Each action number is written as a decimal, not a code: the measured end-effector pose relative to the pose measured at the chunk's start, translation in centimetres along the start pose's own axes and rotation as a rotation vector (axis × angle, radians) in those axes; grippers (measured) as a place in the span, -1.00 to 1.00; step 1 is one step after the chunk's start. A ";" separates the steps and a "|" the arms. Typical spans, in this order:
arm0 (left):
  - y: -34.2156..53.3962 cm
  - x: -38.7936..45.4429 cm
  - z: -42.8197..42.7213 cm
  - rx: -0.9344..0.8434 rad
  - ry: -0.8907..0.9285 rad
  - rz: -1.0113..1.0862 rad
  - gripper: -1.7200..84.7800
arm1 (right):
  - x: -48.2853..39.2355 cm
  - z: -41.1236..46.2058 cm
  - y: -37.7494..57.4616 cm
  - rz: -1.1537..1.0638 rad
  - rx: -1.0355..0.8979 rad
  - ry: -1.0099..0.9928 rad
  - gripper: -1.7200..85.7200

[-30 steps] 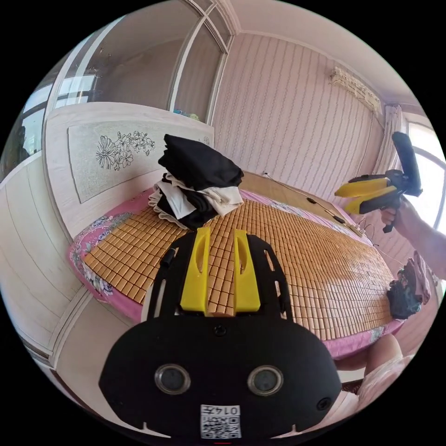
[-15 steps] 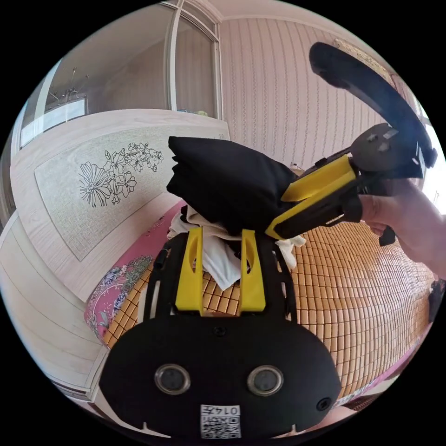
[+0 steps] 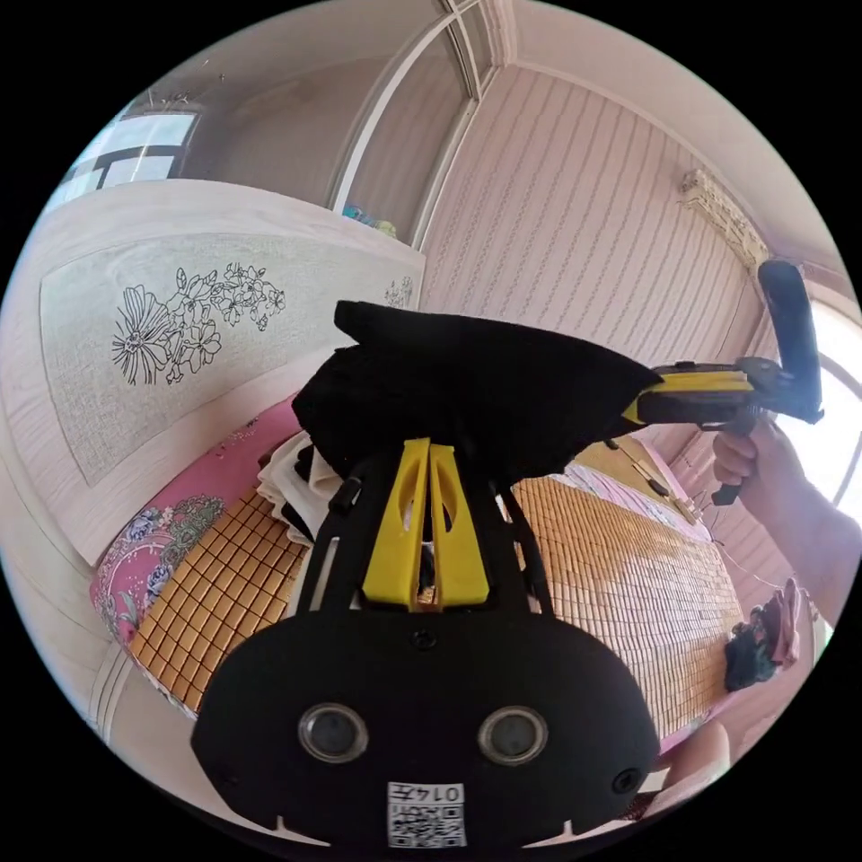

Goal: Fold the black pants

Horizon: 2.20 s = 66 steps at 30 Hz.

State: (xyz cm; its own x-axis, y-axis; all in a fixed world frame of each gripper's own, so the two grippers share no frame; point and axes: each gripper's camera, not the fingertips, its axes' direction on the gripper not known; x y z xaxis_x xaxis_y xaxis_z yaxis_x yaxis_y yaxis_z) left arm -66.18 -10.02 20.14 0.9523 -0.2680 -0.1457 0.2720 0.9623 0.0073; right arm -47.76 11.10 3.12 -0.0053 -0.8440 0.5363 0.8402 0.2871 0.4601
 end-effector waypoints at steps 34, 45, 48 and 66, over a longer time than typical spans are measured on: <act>21.0 7.1 -3.6 -0.457 0.124 -0.115 -0.74 | -7.5 7.7 34.8 0.144 -0.318 -0.223 -0.58; 19.6 5.3 0.7 -0.518 0.095 -0.075 -0.74 | -2.1 3.7 41.6 0.289 -0.284 -0.227 -0.92; 19.0 6.1 3.6 -0.568 0.120 -0.066 -0.72 | 1.1 -2.5 46.7 0.396 -0.198 -0.193 -0.93; 23.5 13.0 1.0 -0.622 0.781 -0.177 -0.62 | 4.2 -18.6 68.8 0.875 0.166 -0.298 -0.95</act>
State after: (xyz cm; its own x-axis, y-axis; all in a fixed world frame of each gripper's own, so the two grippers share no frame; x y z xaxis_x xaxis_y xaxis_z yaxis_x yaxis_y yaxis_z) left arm -47.25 9.01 19.42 0.4883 -0.5179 -0.7024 0.0681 0.8250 -0.5610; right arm 20.09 18.86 23.91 0.4335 -0.1537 0.8879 0.5233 0.8451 -0.1092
